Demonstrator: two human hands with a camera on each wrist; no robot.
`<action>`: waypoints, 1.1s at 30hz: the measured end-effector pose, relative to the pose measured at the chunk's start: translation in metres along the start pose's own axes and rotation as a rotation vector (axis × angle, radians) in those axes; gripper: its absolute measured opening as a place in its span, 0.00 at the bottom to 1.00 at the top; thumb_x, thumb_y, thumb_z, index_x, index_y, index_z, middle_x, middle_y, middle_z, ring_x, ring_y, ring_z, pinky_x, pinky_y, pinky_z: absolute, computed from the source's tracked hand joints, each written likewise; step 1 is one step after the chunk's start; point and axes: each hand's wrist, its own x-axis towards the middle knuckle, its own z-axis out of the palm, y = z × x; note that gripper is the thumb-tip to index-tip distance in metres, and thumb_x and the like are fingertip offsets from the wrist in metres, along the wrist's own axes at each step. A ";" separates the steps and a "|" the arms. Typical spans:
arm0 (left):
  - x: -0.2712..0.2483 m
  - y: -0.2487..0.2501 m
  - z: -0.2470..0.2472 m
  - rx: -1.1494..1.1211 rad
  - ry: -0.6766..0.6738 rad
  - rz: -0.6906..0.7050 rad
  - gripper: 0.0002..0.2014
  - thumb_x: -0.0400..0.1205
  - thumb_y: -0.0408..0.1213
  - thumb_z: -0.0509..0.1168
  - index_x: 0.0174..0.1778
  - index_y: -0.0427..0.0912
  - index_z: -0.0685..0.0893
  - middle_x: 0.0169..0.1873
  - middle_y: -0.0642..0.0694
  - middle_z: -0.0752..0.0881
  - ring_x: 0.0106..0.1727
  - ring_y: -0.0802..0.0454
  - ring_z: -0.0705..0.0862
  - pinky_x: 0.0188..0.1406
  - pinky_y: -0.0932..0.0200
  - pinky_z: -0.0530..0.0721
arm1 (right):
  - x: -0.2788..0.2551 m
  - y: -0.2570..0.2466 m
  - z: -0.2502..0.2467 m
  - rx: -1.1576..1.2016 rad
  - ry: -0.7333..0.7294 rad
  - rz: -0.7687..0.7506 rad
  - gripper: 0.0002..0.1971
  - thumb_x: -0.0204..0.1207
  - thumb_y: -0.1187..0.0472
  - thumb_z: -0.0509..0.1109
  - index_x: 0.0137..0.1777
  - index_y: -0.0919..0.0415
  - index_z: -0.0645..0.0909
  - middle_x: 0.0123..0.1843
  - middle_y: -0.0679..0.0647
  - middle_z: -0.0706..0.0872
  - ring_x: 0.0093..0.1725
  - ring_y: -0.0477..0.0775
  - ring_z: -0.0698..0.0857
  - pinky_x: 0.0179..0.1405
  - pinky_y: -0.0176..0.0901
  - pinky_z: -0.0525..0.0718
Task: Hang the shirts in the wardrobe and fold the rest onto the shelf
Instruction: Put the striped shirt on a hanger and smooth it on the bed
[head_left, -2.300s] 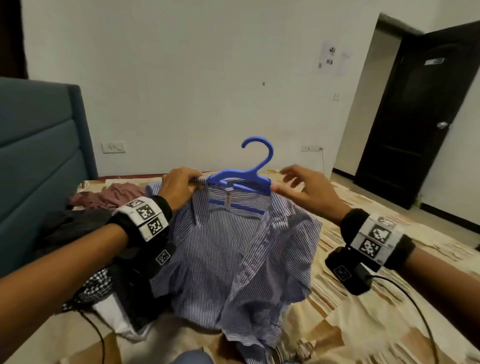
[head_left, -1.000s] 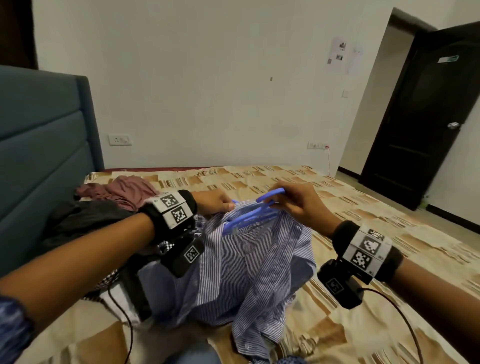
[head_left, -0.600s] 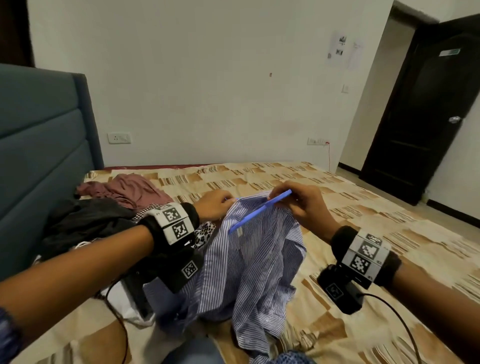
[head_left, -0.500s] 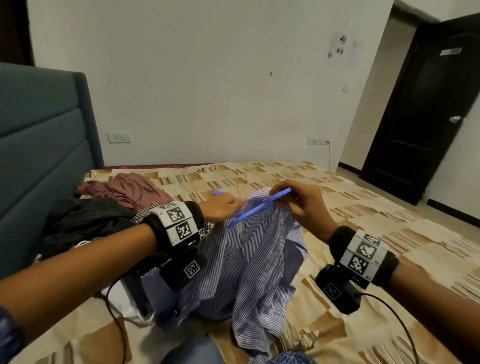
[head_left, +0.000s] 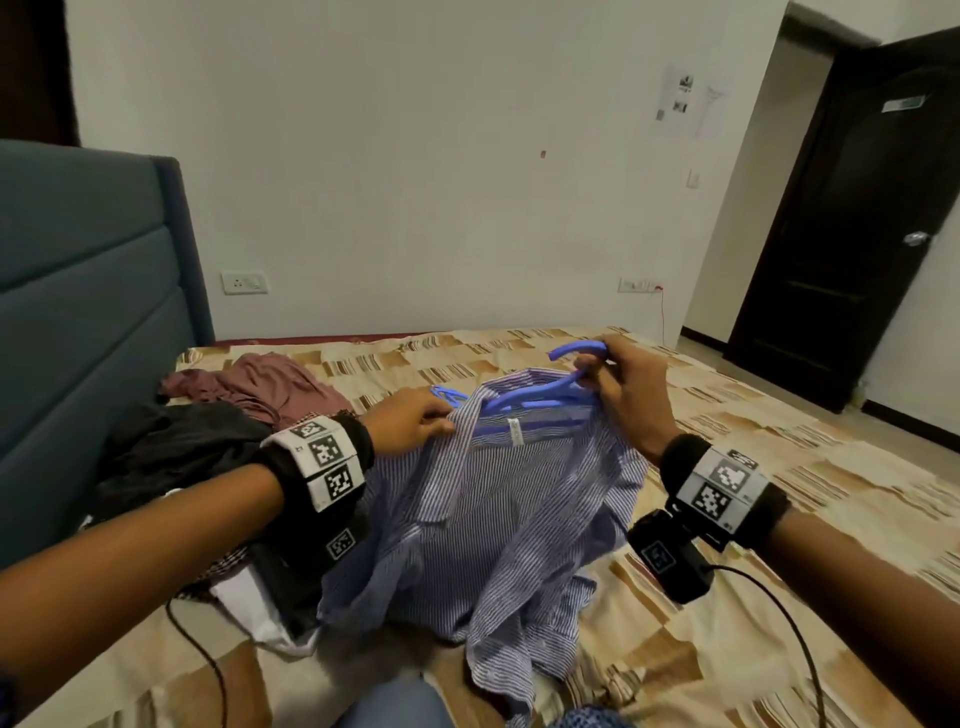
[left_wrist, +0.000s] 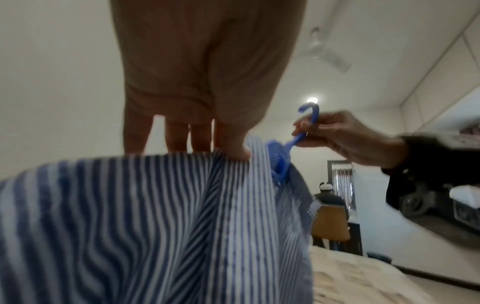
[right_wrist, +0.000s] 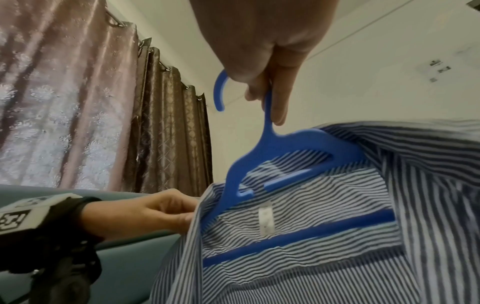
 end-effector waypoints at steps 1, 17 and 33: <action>0.000 -0.003 0.001 0.007 0.059 -0.014 0.20 0.82 0.48 0.61 0.53 0.32 0.86 0.48 0.35 0.87 0.48 0.43 0.83 0.50 0.51 0.79 | 0.000 -0.003 0.002 0.008 -0.013 -0.006 0.07 0.77 0.77 0.64 0.50 0.70 0.83 0.36 0.47 0.84 0.34 0.34 0.84 0.36 0.25 0.83; 0.001 0.012 -0.008 -0.050 0.228 0.035 0.13 0.83 0.36 0.62 0.62 0.38 0.81 0.49 0.44 0.85 0.51 0.45 0.82 0.50 0.53 0.78 | 0.013 -0.034 0.015 0.103 -0.073 0.026 0.05 0.78 0.71 0.67 0.51 0.68 0.83 0.41 0.54 0.86 0.37 0.36 0.87 0.43 0.34 0.88; -0.001 -0.014 -0.030 -0.093 0.440 0.048 0.13 0.80 0.20 0.61 0.56 0.29 0.86 0.49 0.35 0.88 0.49 0.44 0.83 0.44 0.68 0.67 | 0.002 0.012 -0.026 -0.598 -0.571 0.120 0.10 0.75 0.73 0.63 0.49 0.65 0.85 0.41 0.57 0.84 0.41 0.55 0.79 0.38 0.40 0.68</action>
